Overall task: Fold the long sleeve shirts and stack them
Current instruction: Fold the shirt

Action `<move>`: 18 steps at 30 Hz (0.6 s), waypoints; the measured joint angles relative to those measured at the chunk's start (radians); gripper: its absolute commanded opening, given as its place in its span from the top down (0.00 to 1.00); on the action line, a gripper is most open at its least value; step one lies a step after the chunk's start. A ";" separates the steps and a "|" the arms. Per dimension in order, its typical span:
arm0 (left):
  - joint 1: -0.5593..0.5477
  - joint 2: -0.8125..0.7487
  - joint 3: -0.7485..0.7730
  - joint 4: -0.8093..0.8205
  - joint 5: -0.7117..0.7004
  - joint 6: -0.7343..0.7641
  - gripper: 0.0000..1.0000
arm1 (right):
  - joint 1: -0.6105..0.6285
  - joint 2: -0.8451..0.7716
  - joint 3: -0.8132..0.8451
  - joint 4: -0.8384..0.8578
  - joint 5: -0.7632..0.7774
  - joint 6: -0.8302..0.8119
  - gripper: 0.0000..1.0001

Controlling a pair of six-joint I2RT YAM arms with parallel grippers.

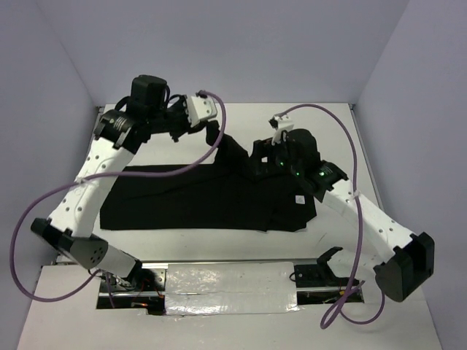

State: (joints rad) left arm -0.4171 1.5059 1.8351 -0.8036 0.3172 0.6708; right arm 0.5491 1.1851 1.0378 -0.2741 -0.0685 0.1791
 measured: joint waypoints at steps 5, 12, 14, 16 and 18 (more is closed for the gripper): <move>-0.075 -0.094 -0.005 -0.174 -0.019 0.084 1.00 | -0.058 -0.044 -0.078 -0.011 -0.023 0.045 0.23; -0.104 -0.098 0.009 -0.274 -0.118 0.124 1.00 | -0.088 -0.052 -0.146 0.012 -0.145 0.061 0.24; -0.117 -0.095 0.033 -0.266 -0.150 0.145 1.00 | -0.071 -0.081 -0.160 0.037 -0.161 0.037 0.22; -0.143 -0.085 0.065 -0.246 -0.203 0.166 1.00 | -0.061 -0.118 -0.163 0.051 -0.174 0.019 0.21; -0.183 -0.065 0.093 -0.198 -0.283 0.193 1.00 | -0.058 -0.158 -0.157 0.072 -0.192 -0.007 0.20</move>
State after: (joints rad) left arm -0.5999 1.4410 1.9278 -1.0016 0.0338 0.8639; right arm 0.4915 1.0271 0.8806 -0.2016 -0.2607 0.1719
